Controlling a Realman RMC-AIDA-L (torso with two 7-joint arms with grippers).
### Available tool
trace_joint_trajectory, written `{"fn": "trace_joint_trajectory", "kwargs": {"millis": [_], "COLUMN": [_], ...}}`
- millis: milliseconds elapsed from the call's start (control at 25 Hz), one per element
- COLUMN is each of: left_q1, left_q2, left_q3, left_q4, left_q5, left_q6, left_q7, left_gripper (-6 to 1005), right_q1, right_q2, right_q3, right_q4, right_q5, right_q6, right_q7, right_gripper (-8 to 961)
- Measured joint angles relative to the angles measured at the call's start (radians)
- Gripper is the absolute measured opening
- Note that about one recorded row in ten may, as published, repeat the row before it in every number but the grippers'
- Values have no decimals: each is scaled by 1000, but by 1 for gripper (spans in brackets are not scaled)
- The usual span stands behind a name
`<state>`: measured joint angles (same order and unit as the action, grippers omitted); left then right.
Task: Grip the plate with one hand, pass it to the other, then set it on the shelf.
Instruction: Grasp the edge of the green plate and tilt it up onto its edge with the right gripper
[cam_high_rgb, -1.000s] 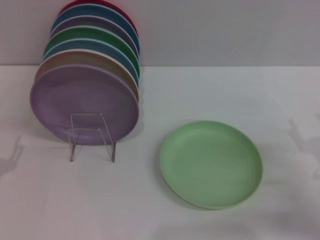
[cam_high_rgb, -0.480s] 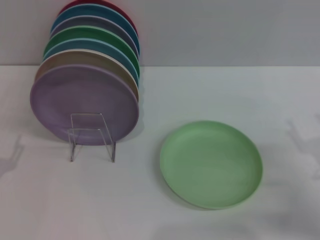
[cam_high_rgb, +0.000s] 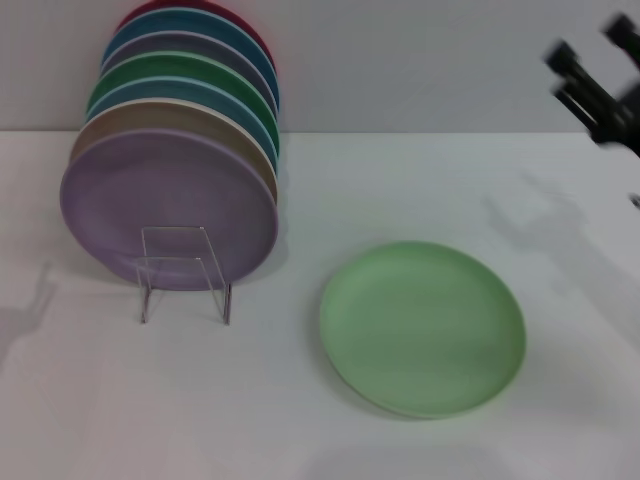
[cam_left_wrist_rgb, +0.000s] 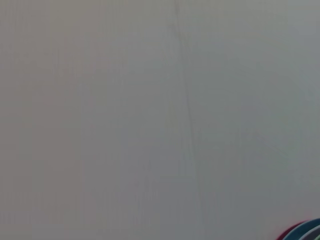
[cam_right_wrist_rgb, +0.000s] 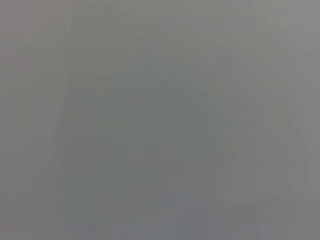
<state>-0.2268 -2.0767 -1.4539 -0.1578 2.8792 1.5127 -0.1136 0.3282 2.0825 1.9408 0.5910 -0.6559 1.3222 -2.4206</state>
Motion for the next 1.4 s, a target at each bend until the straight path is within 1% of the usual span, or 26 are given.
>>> {"fn": "trace_joint_trajectory", "kwargs": {"millis": [120,200,280,320,400,440,520,560,640,720,840,920,1000,1200,1320,1360,1400], "left_q1": [-3,-7,-9,-13,-19,-22,-25,-28,-34,-38,-39,-46,-50,-52,-53,-53,-53], "left_q2": [-1,-1,0,0,0,1,1,1,2,3,4,4,4,4,4,4,4], "left_q3": [1,0,0,0,-1,-1,-1,-2,-2,-2,-3,-3,-4,-17,-28,-28,-28], "left_q4": [0,0,0,0,0,0,0,0,0,0,0,0,0,0,-3,-5,-5], "left_q5": [0,0,0,0,0,0,0,0,0,0,0,-1,-6,-8,-8,-8,-8], "left_q6": [1,1,1,0,-2,-2,-3,-4,-5,-5,-5,-6,-9,-15,-16,-16,-16], "left_q7": [2,3,2,2,4,6,8,8,8,8,9,10,13,24,25,25,25], "left_gripper": [831,831,831,831,831,831,831,831,831,831,831,830,830,830,830,830,830], "right_q1": [-5,-9,-12,-12,-18,-22,-34,-38,-33,-9,28,47,60,101,134,134,169], "right_q2": [-10,-14,-13,-12,-14,-15,-15,-13,-13,-14,-18,-19,-21,-27,-26,-26,-27], "right_q3": [-83,-101,-99,-99,-99,-99,-100,-101,-99,-82,-21,27,50,53,52,52,52], "right_q4": [205,344,457,505,607,641,752,815,895,946,950,932,916,887,844,844,798], "right_q5": [-76,-217,-397,-498,-699,-772,-994,-1138,-1356,-1538,-1662,-1665,-1679,-1822,-1870,-1870,-1899], "right_q6": [-264,-420,-495,-511,-510,-505,-483,-458,-389,-286,-122,-29,28,119,152,152,173], "right_q7": [245,465,671,780,1024,1123,1406,1557,1763,1931,2040,2042,2045,2101,2112,2112,2115], "right_gripper": [772,769,766,764,761,760,757,755,752,749,745,742,739,731,727,725,724]}}
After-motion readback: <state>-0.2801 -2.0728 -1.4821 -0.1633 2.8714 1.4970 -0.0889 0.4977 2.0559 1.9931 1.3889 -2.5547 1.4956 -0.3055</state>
